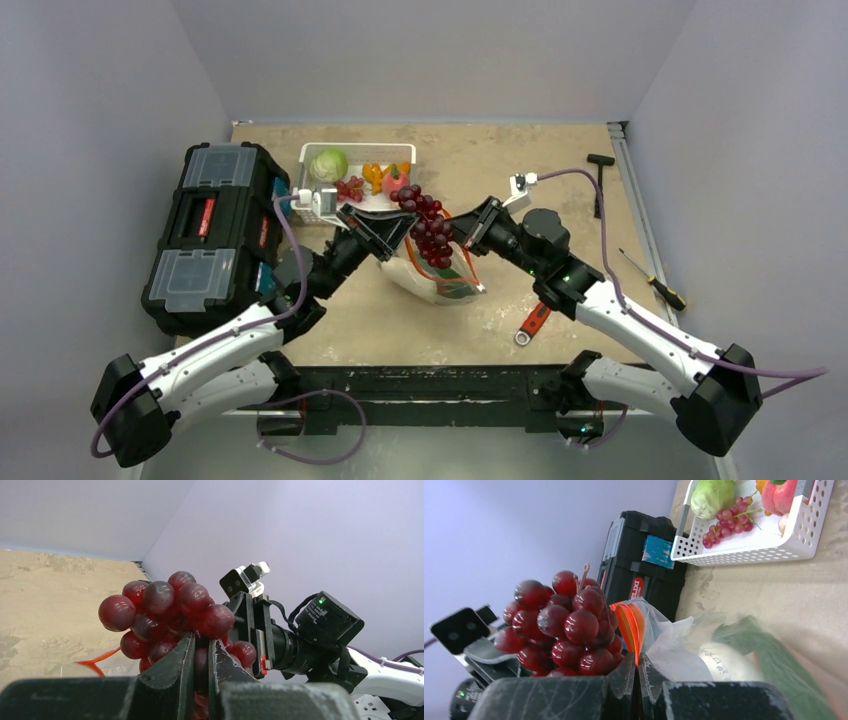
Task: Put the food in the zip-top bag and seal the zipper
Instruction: Place the fake fruit in the zipper food storage bag.
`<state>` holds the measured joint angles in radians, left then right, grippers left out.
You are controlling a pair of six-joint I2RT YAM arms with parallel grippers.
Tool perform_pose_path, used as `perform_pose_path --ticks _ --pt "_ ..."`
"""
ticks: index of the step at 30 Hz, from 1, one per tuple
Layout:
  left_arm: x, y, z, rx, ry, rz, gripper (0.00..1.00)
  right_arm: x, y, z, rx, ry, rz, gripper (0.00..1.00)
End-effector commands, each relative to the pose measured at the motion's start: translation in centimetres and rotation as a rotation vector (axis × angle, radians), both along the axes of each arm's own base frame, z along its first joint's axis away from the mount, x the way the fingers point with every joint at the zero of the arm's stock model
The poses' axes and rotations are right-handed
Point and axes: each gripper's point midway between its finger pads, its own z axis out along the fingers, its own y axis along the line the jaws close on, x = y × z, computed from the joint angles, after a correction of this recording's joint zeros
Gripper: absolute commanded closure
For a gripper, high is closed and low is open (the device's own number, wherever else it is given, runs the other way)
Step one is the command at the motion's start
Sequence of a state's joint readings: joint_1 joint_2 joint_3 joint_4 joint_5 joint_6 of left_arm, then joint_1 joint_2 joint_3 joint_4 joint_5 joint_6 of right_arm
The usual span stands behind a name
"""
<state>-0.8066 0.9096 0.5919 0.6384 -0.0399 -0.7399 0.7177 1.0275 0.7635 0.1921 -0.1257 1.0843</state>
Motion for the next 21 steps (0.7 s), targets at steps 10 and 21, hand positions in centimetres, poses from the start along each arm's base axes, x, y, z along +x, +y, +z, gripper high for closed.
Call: perform_pose_path --ticks 10,21 --pt "-1.0 -0.1 -3.4 -0.066 -0.039 0.033 1.0 0.1 0.9 4.3 0.34 0.071 0.053 1.0" --pt "-0.1 1.5 -6.3 -0.034 0.04 0.143 1.0 0.3 0.2 4.6 0.39 0.092 0.028 1.0"
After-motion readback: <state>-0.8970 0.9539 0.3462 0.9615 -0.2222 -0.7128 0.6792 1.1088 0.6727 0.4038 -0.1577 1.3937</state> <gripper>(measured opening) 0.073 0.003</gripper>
